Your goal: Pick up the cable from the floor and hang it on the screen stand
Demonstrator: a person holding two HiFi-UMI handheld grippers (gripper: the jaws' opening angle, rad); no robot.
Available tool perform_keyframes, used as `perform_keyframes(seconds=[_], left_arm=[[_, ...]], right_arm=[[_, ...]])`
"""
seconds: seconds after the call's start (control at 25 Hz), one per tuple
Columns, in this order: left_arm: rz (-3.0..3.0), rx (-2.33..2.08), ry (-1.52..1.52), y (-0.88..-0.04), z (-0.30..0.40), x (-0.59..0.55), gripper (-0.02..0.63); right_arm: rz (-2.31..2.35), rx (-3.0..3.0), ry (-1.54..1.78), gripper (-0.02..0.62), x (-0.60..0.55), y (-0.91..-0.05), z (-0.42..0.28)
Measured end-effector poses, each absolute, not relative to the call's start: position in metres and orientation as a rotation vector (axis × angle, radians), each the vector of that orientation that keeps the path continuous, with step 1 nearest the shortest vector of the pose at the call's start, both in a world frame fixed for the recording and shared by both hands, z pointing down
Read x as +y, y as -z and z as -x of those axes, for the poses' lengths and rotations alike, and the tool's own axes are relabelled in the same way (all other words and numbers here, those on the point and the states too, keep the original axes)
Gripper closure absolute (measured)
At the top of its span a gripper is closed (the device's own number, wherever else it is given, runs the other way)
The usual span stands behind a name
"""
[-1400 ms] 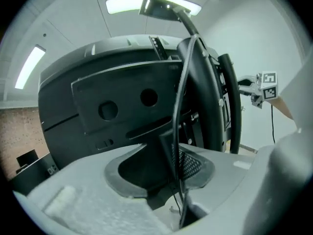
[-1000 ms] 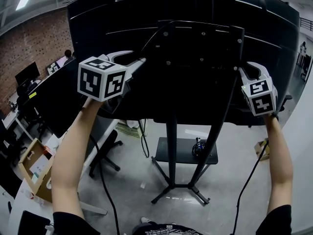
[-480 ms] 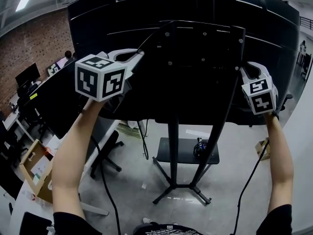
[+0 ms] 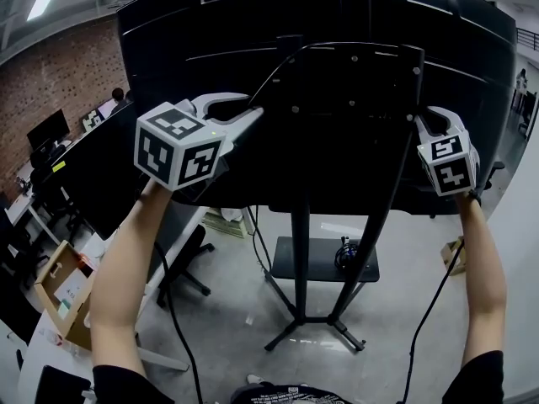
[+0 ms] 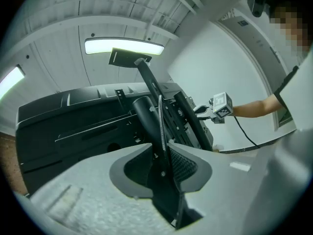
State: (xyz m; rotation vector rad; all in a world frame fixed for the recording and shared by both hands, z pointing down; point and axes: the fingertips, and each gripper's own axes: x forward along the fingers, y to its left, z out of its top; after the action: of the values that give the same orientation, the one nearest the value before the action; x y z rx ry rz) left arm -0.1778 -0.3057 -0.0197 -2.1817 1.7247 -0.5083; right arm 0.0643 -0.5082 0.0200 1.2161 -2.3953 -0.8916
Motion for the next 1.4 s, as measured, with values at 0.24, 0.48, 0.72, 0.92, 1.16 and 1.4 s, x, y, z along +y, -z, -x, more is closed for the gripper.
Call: perform_keyframes(seconds=[0.24,0.48,0.72,0.92,1.16,1.4], left_arm=[[2.291,1.594,0.470,0.012,0.155,-0.295,0.509],[2.288,1.613,0.441,0.014,0.155,-0.296,0.600],[2.365,1.605,0.481,-0.016,0.137,-0.307,0.565],[2.445,1.550,0.443,-0.053,0.086,-0.325,0.504],[2.507,1.555,0.387,-0.099,0.042,-0.352,0.445],[2.555,1.615,0.413,-0.136,0.034,-0.377,0.443]], right_arm=[[-1.220,-2.387,0.894,0.529,-0.508,-0.019,-0.064],[-1.218,-2.389,0.890,0.528,-0.509,-0.019,-0.064],[-1.225,-2.398,0.882,0.531,-0.508,-0.019,-0.064],[-1.229,-2.410,0.874,0.534,-0.509,-0.018,-0.064],[-1.224,-2.404,0.874,0.535,-0.509,-0.018,-0.063],[-1.217,-2.405,0.877,0.535,-0.508,-0.019,-0.063]])
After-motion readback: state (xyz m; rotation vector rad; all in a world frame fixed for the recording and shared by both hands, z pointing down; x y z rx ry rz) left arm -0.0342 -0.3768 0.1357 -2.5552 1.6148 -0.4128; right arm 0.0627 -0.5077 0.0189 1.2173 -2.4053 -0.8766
